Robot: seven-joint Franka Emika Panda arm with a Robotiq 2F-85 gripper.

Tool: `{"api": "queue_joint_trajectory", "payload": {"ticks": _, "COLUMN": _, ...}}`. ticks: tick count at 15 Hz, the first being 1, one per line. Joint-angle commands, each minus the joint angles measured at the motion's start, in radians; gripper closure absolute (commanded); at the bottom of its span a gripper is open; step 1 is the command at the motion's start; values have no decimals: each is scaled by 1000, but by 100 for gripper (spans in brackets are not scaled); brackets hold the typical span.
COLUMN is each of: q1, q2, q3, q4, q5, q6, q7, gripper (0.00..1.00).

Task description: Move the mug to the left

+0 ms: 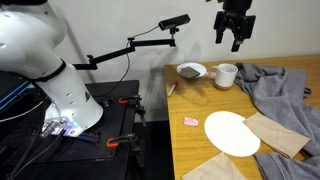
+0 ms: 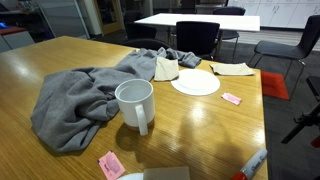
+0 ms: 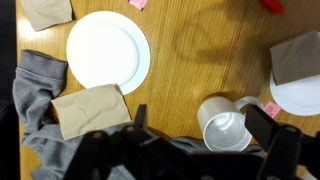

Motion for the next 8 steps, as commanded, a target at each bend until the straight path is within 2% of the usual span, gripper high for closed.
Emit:
{"api": "queue_joint_trajectory", "payload": {"ticks": 1, "q1": -22, "q2": -67, "q3": 0, "q4": -63, "q5": -18, "q6": -18, "q7": -15, "gripper": 0}}
{"api": "queue_joint_trajectory", "payload": {"ticks": 2, "q1": -27, "q2": -72, "q3": 0, "q4": -73, "q5": -22, "q6": -15, "q7": -27, "gripper": 0}}
{"api": "queue_joint_trajectory", "payload": {"ticks": 3, "q1": -23, "q2": -30, "q3": 7, "q4": -32, "q5": -3, "q6": -4, "q7": -6, "gripper": 0}}
{"api": "queue_joint_trajectory", "payload": {"ticks": 8, "q1": -31, "q2": -41, "q3": 5, "q4": -50, "q5": -3, "q6": -4, "q7": -19, "gripper": 0}}
